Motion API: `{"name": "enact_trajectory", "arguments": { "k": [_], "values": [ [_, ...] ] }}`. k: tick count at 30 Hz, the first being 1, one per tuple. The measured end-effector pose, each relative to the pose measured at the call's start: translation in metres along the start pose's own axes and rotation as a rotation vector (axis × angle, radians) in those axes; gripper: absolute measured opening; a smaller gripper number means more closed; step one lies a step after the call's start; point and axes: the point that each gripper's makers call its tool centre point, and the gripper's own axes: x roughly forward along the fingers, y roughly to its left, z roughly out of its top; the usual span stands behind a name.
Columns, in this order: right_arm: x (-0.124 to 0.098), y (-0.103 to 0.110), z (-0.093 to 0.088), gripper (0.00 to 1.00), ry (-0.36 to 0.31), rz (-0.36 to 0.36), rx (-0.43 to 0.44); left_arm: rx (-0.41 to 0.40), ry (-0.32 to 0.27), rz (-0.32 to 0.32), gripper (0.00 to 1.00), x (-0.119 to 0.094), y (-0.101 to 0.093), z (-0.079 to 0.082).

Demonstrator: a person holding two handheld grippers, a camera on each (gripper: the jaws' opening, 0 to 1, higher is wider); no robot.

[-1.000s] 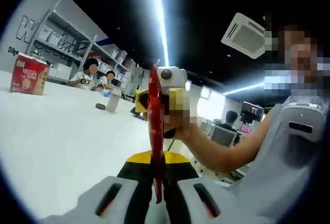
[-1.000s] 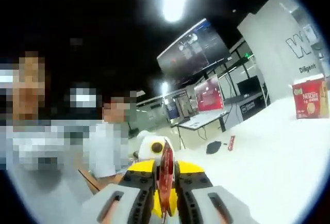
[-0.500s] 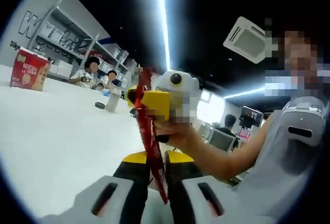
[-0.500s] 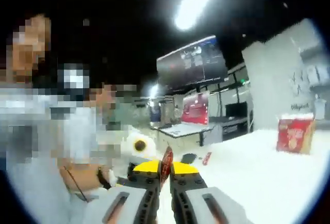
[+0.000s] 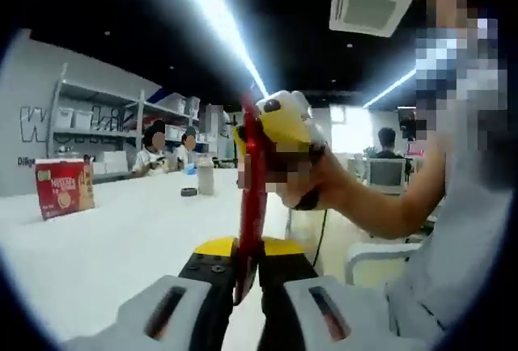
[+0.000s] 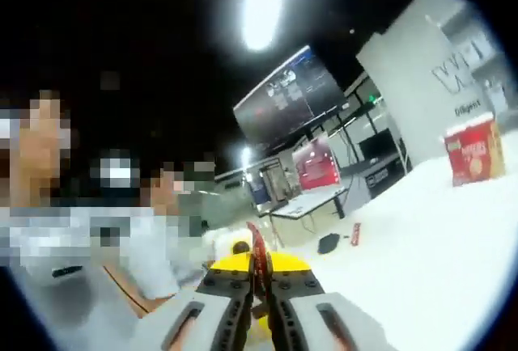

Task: Tear open the coffee pouch, take out the coffee, and pour the coffee from the pouch into the cup

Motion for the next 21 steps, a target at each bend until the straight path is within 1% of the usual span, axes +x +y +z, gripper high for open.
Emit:
{"name": "enact_trajectory", "arguments": {
  "k": [2,3,5,7,9,10,12,13,15,17,19,20,21],
  "values": [
    [0.001,0.003,-0.002,0.06,-0.015,0.022,0.036,0.023,-0.011,0.008,0.15,-0.002,0.007,0.001],
    [0.001,0.002,-0.005,0.06,-0.017,0.02,0.034,0.025,-0.01,0.006,0.16,-0.002,0.01,0.001],
    [0.002,0.001,-0.01,0.06,-0.02,0.012,0.028,0.022,0.016,-0.01,0.16,-0.002,0.011,-0.006],
    [0.001,-0.003,-0.013,0.06,-0.024,-0.009,0.004,-0.015,0.046,-0.023,0.16,-0.001,0.007,-0.014],
    [-0.001,-0.005,-0.012,0.05,-0.033,-0.028,-0.019,-0.035,0.054,-0.035,0.14,0.0,0.0,-0.018],
    [-0.002,-0.008,-0.011,0.05,-0.036,-0.047,-0.035,-0.048,0.061,-0.032,0.13,0.0,-0.003,-0.02],
    [-0.004,-0.013,-0.01,0.05,-0.032,-0.08,-0.076,-0.102,0.077,-0.04,0.12,-0.001,-0.009,-0.023],
    [-0.005,-0.013,-0.009,0.05,-0.034,-0.088,-0.088,-0.139,0.077,-0.055,0.12,-0.001,-0.015,-0.021],
    [-0.007,-0.016,-0.005,0.05,-0.043,-0.114,-0.152,-0.183,0.071,-0.054,0.11,-0.004,-0.017,-0.018],
    [-0.008,-0.02,-0.004,0.05,-0.027,-0.155,-0.214,-0.245,0.07,-0.076,0.12,-0.007,-0.024,-0.015],
    [-0.009,-0.024,-0.006,0.04,0.001,-0.195,-0.288,-0.263,0.06,-0.093,0.12,-0.007,-0.027,-0.012],
    [-0.008,-0.024,-0.006,0.04,0.005,-0.202,-0.301,-0.27,0.058,-0.1,0.13,-0.007,-0.029,-0.012],
    [-0.007,-0.024,-0.006,0.04,0.002,-0.199,-0.295,-0.271,0.058,-0.095,0.13,-0.006,-0.027,-0.014]
  ]
}}
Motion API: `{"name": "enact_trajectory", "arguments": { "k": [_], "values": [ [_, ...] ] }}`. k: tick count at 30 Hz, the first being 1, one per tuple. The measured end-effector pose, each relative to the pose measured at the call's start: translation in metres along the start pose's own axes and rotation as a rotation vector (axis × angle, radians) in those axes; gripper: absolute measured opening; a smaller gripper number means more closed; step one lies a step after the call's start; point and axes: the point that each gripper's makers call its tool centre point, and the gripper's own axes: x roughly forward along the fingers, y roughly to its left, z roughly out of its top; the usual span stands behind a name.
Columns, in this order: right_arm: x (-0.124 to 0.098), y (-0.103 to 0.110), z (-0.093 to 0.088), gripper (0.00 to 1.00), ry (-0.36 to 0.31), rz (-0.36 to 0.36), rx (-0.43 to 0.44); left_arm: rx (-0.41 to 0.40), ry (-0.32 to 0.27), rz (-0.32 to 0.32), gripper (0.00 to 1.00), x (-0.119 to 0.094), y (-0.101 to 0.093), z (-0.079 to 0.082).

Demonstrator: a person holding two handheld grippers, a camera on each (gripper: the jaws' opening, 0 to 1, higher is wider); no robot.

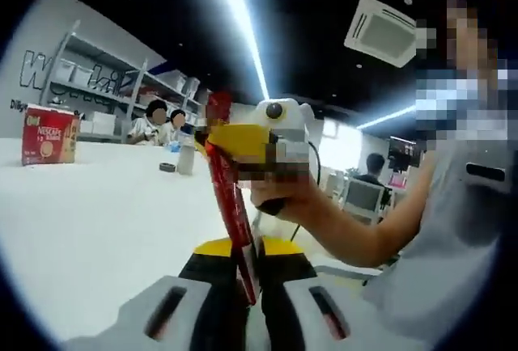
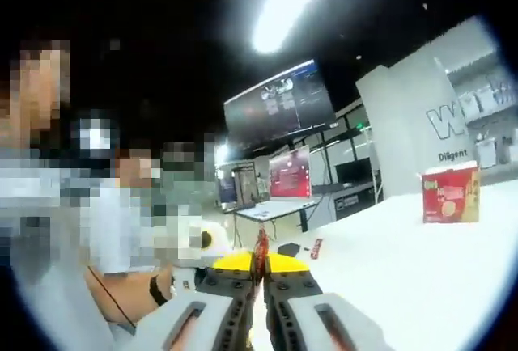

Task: Tear open the coffee pouch, take out the coffee, and pour the coffee from the pouch into the cup

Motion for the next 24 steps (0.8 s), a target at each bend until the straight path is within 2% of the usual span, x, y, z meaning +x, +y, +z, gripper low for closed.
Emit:
{"name": "enact_trajectory", "arguments": {
  "k": [5,8,11,14,16,17,19,20,24],
  "values": [
    [0.006,0.007,0.0,0.04,-0.015,0.015,0.037,0.004,-0.011,0.036,0.12,0.003,0.015,-0.005],
    [0.008,0.019,0.005,0.04,-0.041,0.055,0.09,0.019,-0.033,0.064,0.12,0.004,0.02,-0.001],
    [0.005,0.027,0.007,0.04,-0.054,0.084,0.119,0.043,-0.039,0.063,0.12,-0.002,0.023,0.006],
    [0.001,0.036,0.005,0.04,-0.037,0.101,0.118,0.106,0.046,0.039,0.12,-0.006,0.02,0.0],
    [-0.003,0.031,0.001,0.04,-0.025,0.09,0.099,0.117,0.098,0.021,0.11,-0.006,0.011,-0.005],
    [-0.005,0.024,0.001,0.03,-0.025,0.062,0.066,0.097,0.117,0.005,0.11,-0.006,0.007,-0.007],
    [-0.01,0.012,0.001,0.03,-0.02,0.013,0.022,0.057,0.119,-0.03,0.11,-0.005,-0.002,-0.005],
    [-0.011,0.01,0.001,0.03,-0.022,0.017,0.028,0.025,0.112,-0.033,0.11,-0.005,-0.005,-0.002],
    [-0.008,0.003,-0.003,0.03,-0.002,-0.001,0.011,-0.007,0.146,-0.009,0.11,-0.012,-0.003,-0.002]
  ]
}}
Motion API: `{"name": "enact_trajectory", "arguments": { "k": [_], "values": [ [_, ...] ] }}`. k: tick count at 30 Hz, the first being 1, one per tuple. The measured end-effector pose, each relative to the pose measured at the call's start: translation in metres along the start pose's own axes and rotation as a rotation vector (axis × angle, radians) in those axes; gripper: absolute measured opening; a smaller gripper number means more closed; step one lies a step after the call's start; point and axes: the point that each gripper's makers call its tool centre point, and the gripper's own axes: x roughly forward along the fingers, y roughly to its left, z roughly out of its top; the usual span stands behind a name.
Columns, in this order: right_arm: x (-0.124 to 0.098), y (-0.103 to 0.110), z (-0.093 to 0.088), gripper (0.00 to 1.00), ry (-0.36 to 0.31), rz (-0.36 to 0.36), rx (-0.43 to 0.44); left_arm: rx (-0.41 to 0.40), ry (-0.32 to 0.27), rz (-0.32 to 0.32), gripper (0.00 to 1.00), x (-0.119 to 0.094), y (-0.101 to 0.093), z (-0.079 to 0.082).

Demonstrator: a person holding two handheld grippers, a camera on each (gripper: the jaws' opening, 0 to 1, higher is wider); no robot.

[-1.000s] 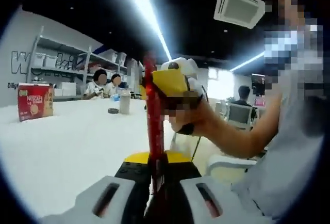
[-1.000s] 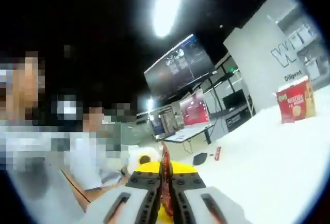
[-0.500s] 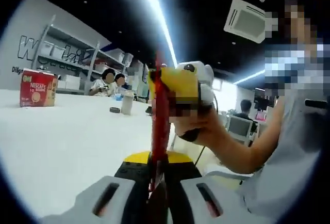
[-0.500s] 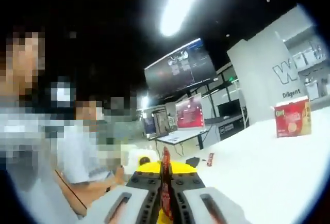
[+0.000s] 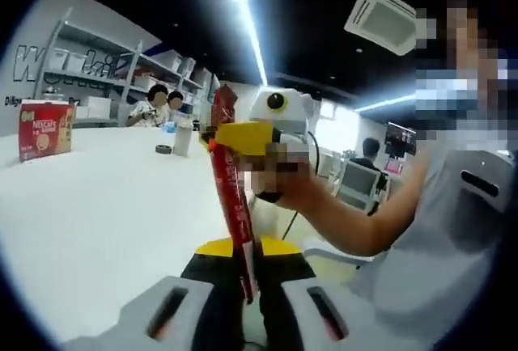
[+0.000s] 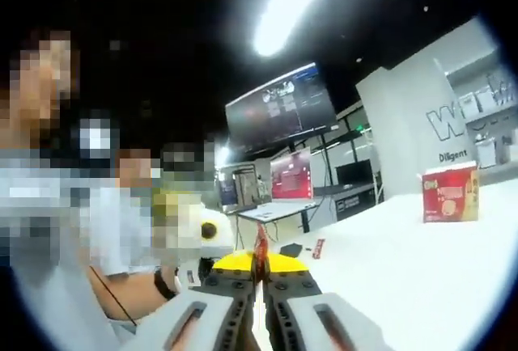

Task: Tear open the coffee pouch, take out the coffee, and pour the coffee from the pouch into the cup

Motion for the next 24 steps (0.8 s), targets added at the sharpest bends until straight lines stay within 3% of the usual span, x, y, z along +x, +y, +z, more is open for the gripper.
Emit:
{"name": "enact_trajectory", "arguments": {
  "k": [2,4,6,9,11,12,14,18,21,24],
  "values": [
    [0.001,0.001,-0.003,0.03,0.01,0.001,0.014,-0.007,0.005,0.01,0.1,-0.009,0.009,-0.003],
    [0.0,0.001,-0.001,0.03,-0.007,0.001,0.046,0.006,-0.033,0.029,0.11,-0.014,0.015,0.001],
    [-0.001,0.004,0.004,0.03,-0.043,0.011,0.082,0.063,-0.081,0.035,0.12,-0.013,0.017,0.006],
    [0.0,0.007,0.005,0.03,-0.047,0.017,0.093,0.114,-0.073,0.044,0.13,-0.006,0.017,0.002],
    [0.0,0.015,0.009,0.03,-0.076,0.052,0.123,0.145,-0.097,0.046,0.18,-0.002,0.015,0.006],
    [-0.001,0.017,0.011,0.03,-0.086,0.065,0.135,0.139,-0.121,0.038,0.2,0.0,0.014,0.01],
    [-0.002,0.019,0.012,0.04,-0.102,0.082,0.141,0.107,-0.148,0.013,0.12,0.001,0.012,0.014],
    [-0.006,0.023,0.016,0.08,-0.118,0.095,0.062,0.083,-0.157,0.006,0.1,0.003,0.012,0.016],
    [-0.018,0.02,0.026,0.16,-0.142,0.113,0.053,0.065,-0.156,0.001,0.1,0.001,0.012,0.018],
    [-0.027,0.015,0.037,0.15,-0.16,0.112,0.052,0.056,-0.15,-0.004,0.1,0.0,0.011,0.018]
  ]
}}
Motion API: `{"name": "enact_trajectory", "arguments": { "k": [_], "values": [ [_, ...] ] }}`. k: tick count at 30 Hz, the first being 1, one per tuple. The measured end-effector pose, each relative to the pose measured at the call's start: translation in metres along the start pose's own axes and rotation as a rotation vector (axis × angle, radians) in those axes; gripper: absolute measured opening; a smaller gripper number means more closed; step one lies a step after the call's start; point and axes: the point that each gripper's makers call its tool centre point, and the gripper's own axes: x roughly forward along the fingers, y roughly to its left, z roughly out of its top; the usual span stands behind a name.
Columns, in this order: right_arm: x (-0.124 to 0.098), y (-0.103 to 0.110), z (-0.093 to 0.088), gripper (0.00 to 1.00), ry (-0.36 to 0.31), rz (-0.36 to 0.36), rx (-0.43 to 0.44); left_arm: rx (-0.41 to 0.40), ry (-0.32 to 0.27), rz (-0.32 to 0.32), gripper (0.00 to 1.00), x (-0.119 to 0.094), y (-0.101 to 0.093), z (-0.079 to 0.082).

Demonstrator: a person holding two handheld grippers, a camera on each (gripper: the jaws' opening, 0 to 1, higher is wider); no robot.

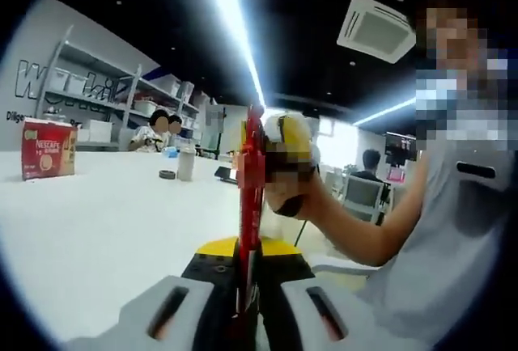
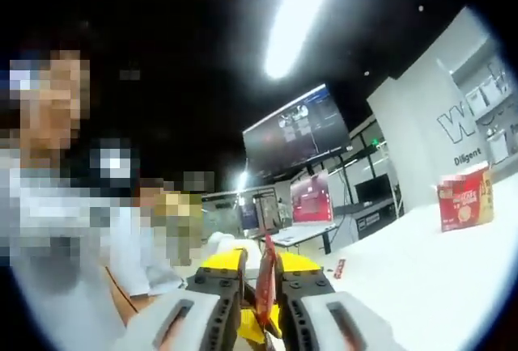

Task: Tear open the coffee pouch, take out the coffee, and pour the coffee from the pouch into the cup

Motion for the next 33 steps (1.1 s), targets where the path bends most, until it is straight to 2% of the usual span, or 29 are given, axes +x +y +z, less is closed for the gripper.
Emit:
{"name": "enact_trajectory", "arguments": {
  "k": [4,6,8,12,14,15,17,18,19,21,23,24,25,27,29,30,31,33],
  "values": [
    [0.001,-0.003,0.005,0.12,0.001,0.007,0.002,0.004,0.019,-0.002,0.1,0.001,-0.003,-0.003],
    [0.004,-0.004,-0.001,0.11,0.026,0.009,0.001,0.005,0.029,0.001,0.1,0.002,-0.004,-0.006],
    [0.005,-0.006,-0.004,0.06,0.04,0.008,0.003,0.008,0.034,0.001,0.1,0.002,-0.006,-0.007],
    [0.007,-0.005,-0.009,0.04,0.046,0.032,0.136,0.01,0.04,0.006,0.1,0.0,-0.007,-0.012],
    [0.011,0.002,-0.008,0.03,0.022,0.096,0.298,0.006,0.032,0.004,0.11,0.001,-0.007,-0.014],
    [0.012,0.003,-0.008,0.03,0.012,0.116,0.338,0.022,0.004,0.024,0.12,0.003,-0.004,-0.013],
    [0.014,0.009,-0.01,0.02,0.006,0.156,0.395,0.021,0.002,0.027,0.13,0.004,-0.004,-0.014],
    [0.017,0.012,-0.01,0.02,-0.016,0.187,0.46,0.015,-0.004,0.029,0.14,0.005,-0.001,-0.015],
    [0.018,0.012,-0.011,0.02,-0.034,0.199,0.483,0.015,-0.013,0.029,0.14,0.005,0.0,-0.014],
    [0.017,0.01,-0.012,0.03,-0.041,0.179,0.471,0.009,-0.015,0.029,0.14,0.005,0.0,-0.015],
    [0.015,-0.005,-0.014,0.03,-0.036,0.065,0.342,-0.006,0.022,0.013,0.11,0.005,-0.006,-0.022],
    [0.013,-0.013,-0.016,0.03,-0.005,-0.011,0.228,-0.024,0.048,0.006,0.11,0.006,-0.009,-0.026],
    [0.012,-0.013,-0.016,0.04,0.004,-0.027,0.179,-0.025,0.047,0.01,0.11,0.006,-0.01,-0.025],
    [0.012,-0.006,-0.011,0.05,-0.012,-0.007,0.192,-0.027,0.023,0.036,0.1,0.005,-0.007,-0.019],
    [0.011,-0.005,-0.005,0.16,-0.043,0.006,0.217,-0.048,0.014,0.047,0.1,0.003,-0.004,-0.017],
    [0.011,-0.004,-0.005,0.2,-0.037,0.009,0.221,-0.055,0.017,0.052,0.1,0.003,-0.002,-0.017],
    [0.01,-0.005,-0.009,0.19,-0.008,-0.015,0.204,-0.059,0.018,0.056,0.1,0.003,-0.002,-0.017],
    [0.009,-0.004,-0.011,0.19,0.009,-0.034,0.147,-0.058,0.021,0.043,0.1,0.003,-0.007,-0.017]
  ]
}}
